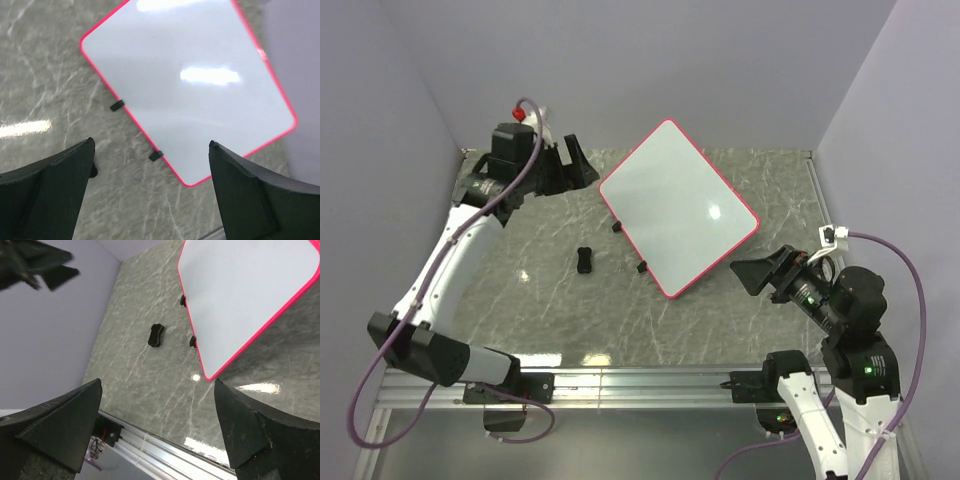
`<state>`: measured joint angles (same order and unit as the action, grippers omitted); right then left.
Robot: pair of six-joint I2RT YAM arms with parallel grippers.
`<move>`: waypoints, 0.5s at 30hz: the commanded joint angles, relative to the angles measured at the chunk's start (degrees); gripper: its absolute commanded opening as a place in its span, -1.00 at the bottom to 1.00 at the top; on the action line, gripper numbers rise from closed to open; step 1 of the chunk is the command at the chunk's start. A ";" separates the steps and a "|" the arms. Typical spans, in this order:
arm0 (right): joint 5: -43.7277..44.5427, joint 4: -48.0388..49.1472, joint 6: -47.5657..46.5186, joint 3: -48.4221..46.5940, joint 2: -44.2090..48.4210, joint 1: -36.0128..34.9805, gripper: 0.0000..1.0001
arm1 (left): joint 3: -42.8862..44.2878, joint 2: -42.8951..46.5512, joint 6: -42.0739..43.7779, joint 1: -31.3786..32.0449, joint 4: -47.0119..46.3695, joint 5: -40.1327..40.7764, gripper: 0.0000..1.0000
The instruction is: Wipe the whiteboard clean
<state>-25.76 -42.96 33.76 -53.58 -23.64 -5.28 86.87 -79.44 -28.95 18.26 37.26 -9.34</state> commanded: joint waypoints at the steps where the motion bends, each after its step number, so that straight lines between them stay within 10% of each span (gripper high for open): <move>1: 0.79 -2.74 -3.70 -2.66 -1.50 -0.43 1.00 | 5.84 2.71 2.23 0.37 5.10 -5.42 0.99; 15: 4.13 -6.52 -5.46 -4.25 -3.17 -0.87 0.99 | -2.14 7.98 4.87 1.78 8.71 -2.08 0.99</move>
<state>-23.07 -48.69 29.89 -55.37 -26.98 -5.52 85.49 -73.82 -25.76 19.81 45.78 -12.51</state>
